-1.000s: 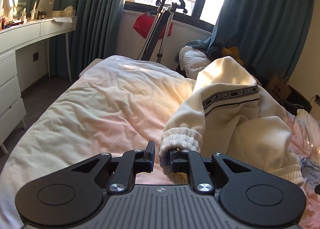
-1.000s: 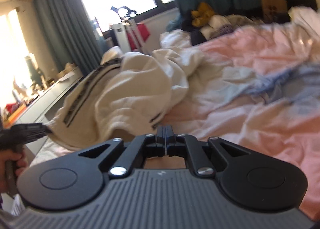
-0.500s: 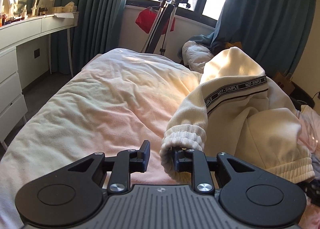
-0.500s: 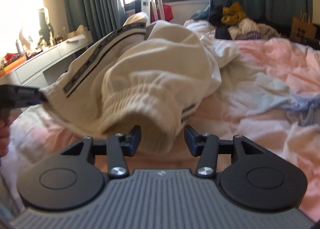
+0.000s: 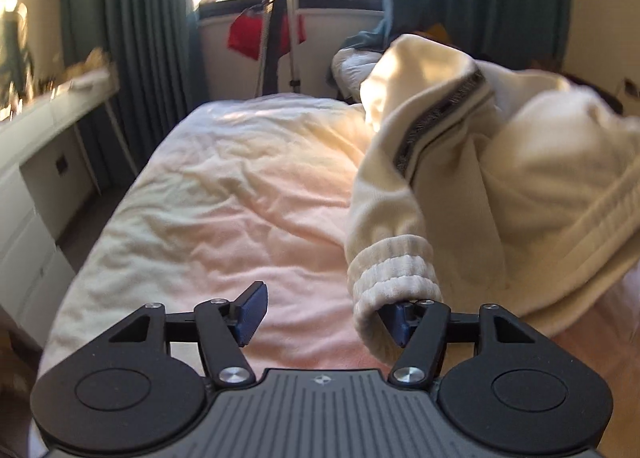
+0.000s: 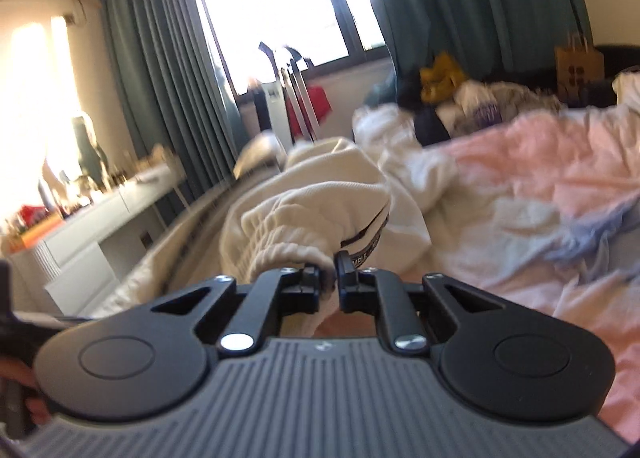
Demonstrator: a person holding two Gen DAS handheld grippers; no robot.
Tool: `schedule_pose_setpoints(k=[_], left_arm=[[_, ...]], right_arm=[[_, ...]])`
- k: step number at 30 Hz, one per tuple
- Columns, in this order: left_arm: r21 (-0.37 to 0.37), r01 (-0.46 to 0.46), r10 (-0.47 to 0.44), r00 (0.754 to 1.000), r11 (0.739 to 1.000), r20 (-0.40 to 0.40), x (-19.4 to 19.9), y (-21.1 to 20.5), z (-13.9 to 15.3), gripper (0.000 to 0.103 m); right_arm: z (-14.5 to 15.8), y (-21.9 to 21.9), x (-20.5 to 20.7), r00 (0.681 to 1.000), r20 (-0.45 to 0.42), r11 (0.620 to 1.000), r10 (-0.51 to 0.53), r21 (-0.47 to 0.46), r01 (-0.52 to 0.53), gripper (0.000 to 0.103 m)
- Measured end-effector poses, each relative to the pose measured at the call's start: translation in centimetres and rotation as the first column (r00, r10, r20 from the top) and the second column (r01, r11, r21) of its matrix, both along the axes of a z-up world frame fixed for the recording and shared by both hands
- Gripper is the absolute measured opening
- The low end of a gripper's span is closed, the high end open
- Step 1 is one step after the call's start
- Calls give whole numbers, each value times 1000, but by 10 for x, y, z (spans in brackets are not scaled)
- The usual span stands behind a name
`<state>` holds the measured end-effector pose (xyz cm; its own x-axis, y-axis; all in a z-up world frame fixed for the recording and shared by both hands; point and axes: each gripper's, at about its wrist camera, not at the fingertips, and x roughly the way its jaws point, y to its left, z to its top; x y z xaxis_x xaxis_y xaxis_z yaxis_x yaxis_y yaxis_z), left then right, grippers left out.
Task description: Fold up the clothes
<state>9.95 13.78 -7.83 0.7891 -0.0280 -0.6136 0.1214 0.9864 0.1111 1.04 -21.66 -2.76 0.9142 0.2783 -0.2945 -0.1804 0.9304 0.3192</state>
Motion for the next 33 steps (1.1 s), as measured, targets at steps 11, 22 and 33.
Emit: schedule_pose_setpoints(k=[11, 22, 33], left_arm=[[40, -8, 4, 996, 999, 93, 41, -55, -4, 32], [-216, -182, 222, 959, 959, 179, 43, -3, 51, 10], [-233, -385, 426, 890, 893, 165, 110, 96, 93, 9]], right_arm=[[6, -20, 3, 1000, -19, 998, -22, 51, 23, 11], [-23, -40, 17, 989, -139, 972, 43, 237, -8, 11], [-5, 60, 7, 931, -81, 909, 356, 260, -325, 11]])
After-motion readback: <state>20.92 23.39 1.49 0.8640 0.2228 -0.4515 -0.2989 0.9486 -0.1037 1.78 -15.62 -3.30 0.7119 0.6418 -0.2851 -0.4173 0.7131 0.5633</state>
